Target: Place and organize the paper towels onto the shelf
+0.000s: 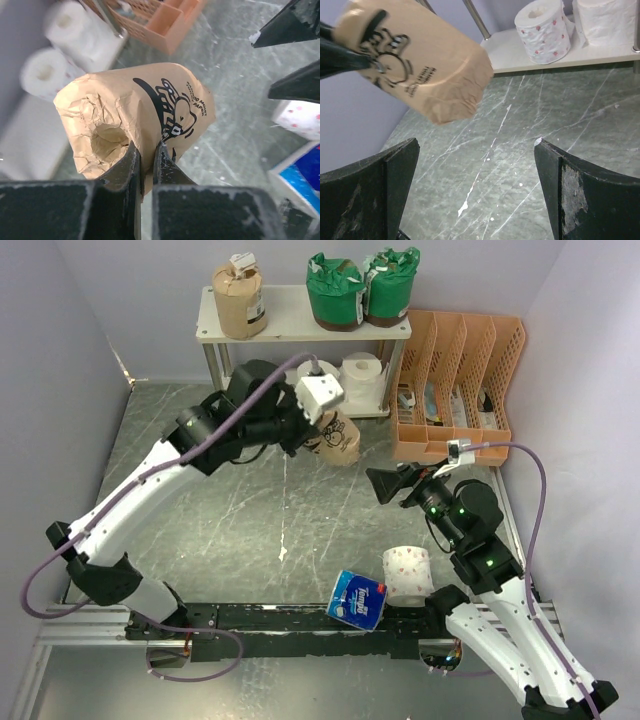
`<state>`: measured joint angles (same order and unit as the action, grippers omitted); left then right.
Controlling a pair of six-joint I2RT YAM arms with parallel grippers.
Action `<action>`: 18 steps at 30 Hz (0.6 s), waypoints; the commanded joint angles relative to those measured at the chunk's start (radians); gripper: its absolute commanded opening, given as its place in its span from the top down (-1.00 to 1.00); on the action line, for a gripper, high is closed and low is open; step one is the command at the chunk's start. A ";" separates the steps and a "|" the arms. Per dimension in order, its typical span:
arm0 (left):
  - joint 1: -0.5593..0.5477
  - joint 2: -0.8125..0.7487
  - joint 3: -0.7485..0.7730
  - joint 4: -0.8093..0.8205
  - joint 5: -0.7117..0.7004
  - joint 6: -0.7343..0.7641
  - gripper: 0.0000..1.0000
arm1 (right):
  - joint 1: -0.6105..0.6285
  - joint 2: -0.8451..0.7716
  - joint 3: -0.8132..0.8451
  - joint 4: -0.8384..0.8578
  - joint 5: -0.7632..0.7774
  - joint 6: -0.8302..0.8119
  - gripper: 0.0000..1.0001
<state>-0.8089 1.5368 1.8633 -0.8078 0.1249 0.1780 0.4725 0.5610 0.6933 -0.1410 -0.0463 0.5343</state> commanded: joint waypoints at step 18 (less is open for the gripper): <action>-0.055 0.152 0.323 0.377 -0.707 0.886 0.86 | 0.000 -0.037 -0.013 0.024 0.079 0.014 -0.96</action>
<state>-0.9134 1.6299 2.0369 -0.4866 -0.6163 0.9573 0.4725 0.5312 0.6857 -0.1406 0.0124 0.5488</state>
